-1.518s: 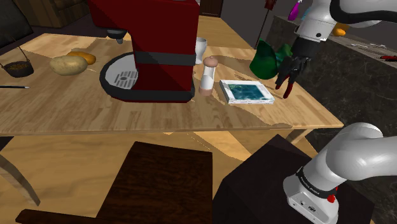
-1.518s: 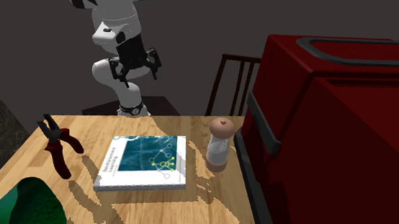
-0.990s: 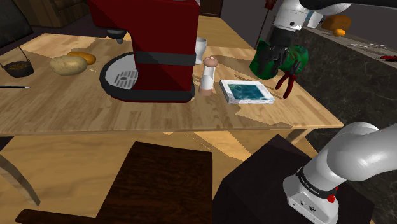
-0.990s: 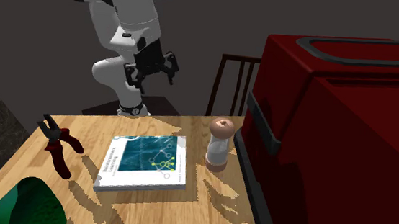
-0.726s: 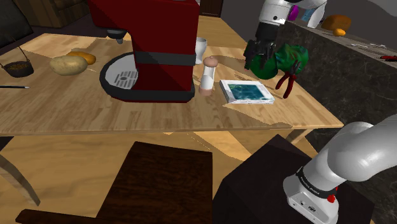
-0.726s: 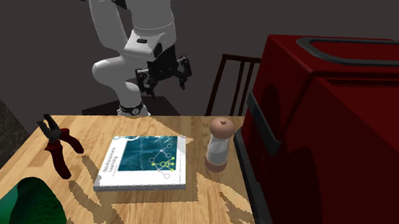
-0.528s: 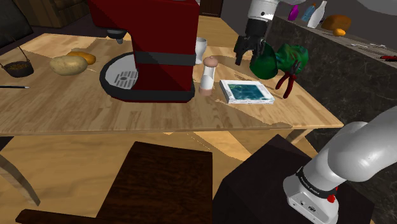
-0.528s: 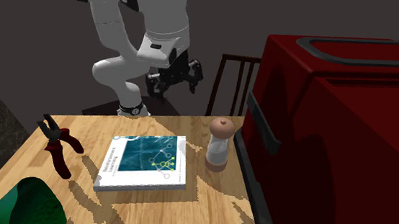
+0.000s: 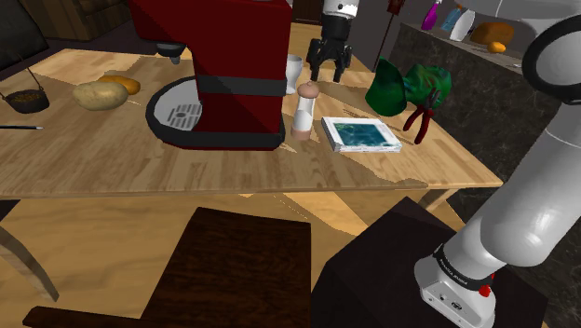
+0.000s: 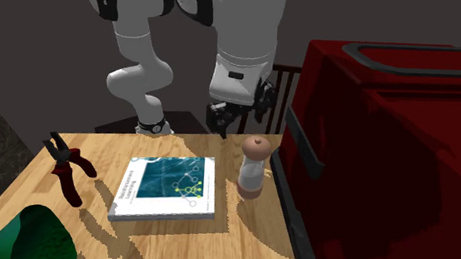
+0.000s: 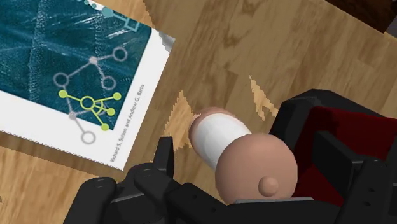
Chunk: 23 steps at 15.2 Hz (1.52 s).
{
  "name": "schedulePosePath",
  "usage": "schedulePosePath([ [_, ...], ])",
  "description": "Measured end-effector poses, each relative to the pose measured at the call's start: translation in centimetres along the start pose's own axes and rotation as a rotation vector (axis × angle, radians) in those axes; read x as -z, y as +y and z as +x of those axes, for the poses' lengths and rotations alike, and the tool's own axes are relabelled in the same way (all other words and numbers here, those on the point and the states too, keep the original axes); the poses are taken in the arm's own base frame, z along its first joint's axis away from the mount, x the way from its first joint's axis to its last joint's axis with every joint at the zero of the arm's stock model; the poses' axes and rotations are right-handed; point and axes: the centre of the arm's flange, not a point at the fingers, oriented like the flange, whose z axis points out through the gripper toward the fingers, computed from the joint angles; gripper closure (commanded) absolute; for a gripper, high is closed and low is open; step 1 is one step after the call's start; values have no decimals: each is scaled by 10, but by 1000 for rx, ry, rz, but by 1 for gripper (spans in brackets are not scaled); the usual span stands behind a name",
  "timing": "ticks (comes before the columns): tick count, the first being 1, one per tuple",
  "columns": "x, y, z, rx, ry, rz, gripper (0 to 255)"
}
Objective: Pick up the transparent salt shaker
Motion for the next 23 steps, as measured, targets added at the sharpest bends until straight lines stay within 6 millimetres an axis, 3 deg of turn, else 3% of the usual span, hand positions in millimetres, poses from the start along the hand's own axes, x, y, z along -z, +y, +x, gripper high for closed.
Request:
schedulePosePath([
  [3, 4, -15, 38, 5, -20, 4, 0],
  [5, 2, -21, 51, 6, -28, 5, 0],
  [12, -31, -19, 63, 7, -31, 5, 0],
  [13, -33, -19, 63, 7, -31, 5, 255],
  [23, -34, -19, 63, 7, -27, 6, 255],
])
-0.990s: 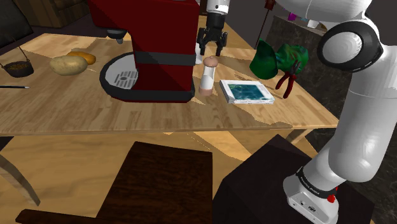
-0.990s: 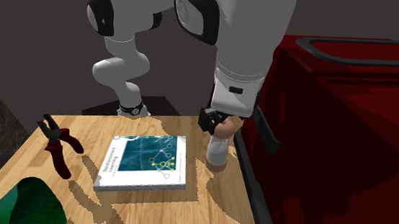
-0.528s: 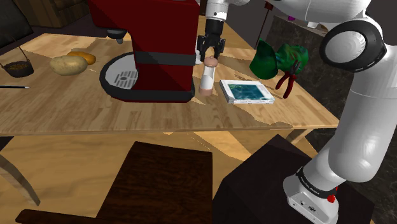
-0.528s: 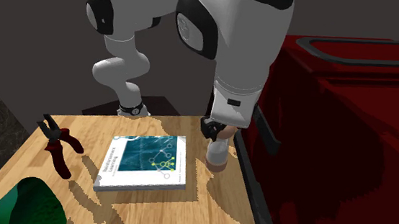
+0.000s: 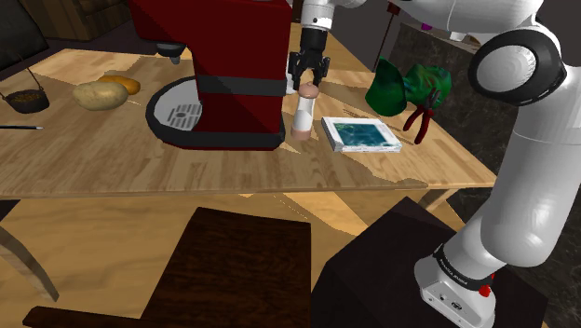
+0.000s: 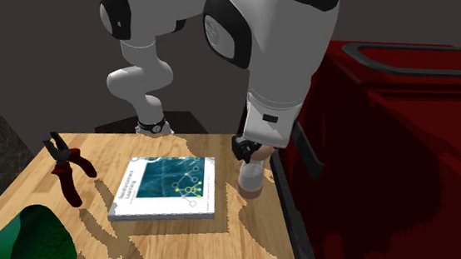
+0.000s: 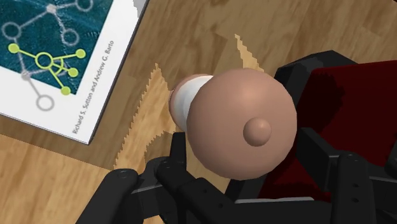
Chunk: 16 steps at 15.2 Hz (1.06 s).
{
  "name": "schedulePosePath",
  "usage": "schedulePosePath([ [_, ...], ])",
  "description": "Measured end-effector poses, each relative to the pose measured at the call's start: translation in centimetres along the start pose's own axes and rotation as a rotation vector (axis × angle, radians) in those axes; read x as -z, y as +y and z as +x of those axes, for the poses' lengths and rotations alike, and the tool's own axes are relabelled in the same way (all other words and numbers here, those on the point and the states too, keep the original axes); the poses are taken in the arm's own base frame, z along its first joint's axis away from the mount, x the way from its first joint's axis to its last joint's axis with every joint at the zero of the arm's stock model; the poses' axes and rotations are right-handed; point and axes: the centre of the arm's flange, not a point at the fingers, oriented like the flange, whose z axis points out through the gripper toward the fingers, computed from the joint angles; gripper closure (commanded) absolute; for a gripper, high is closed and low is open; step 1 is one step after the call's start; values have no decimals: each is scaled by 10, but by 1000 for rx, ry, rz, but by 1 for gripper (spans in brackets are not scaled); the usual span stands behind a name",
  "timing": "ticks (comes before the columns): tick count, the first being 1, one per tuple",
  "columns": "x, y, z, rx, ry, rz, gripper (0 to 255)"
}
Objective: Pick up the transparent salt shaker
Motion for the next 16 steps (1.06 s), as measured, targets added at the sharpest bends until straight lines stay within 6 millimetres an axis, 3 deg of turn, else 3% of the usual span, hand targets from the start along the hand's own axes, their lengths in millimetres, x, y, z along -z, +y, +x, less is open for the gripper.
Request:
schedulePosePath([
  [16, 73, -13, -16, -1, -2, -1, 255],
])
